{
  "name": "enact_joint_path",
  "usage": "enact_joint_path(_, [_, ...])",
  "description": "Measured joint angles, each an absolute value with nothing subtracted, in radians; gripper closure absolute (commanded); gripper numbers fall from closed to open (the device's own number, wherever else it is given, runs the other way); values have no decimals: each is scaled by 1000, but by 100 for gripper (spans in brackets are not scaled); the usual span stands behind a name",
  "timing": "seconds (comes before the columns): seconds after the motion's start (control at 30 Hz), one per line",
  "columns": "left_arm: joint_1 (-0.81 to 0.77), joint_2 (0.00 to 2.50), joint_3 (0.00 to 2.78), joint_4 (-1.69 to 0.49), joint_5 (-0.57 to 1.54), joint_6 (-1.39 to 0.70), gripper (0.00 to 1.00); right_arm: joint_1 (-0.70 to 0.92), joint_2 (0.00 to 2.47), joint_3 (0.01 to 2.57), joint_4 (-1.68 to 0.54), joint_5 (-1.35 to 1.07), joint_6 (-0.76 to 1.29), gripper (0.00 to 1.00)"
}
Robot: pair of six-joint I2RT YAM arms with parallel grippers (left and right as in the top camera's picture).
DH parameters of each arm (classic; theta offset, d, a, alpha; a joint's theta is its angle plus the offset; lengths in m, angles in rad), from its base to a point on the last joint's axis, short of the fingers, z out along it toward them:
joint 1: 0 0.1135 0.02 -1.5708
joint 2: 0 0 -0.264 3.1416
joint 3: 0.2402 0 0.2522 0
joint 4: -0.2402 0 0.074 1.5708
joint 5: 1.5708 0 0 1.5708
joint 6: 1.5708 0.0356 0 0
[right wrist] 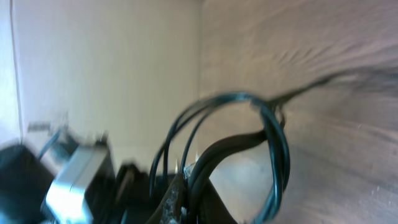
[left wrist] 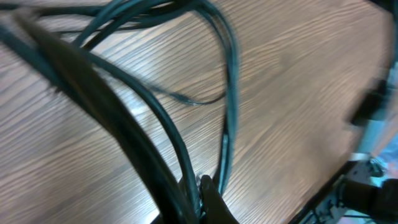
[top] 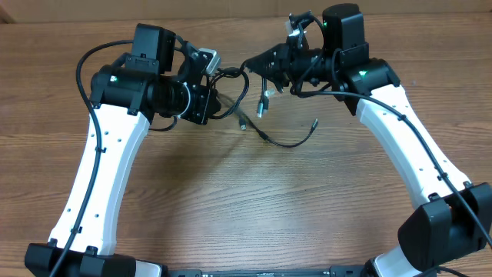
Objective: Untangle cables
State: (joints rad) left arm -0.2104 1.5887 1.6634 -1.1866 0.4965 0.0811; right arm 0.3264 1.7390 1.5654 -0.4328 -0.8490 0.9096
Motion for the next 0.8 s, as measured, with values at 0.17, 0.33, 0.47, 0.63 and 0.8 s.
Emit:
enact_joint_path(0.17, [-216,1589,1663,-1184,639,81,96,375,1739,1565,-395,-679,1008,96])
enact_joint_path(0.33, [-216,1589,1663,-1170,784,72,96,431,1739,1565,-374,-524,1100,96])
enact_joint_path(0.47, [-216,1589,1663,-1125,830,19,96,461,1739,1565,-361,-445,1147,96])
enact_joint_path(0.63, [-216,1589,1663,-1044,852,-90,96,487,1739,1565,-360,-392,1171,96])
enact_joint_path(0.8, [-216,1589,1663,-928,862,-220,96,503,1738,1566,-440,-393,1177,95])
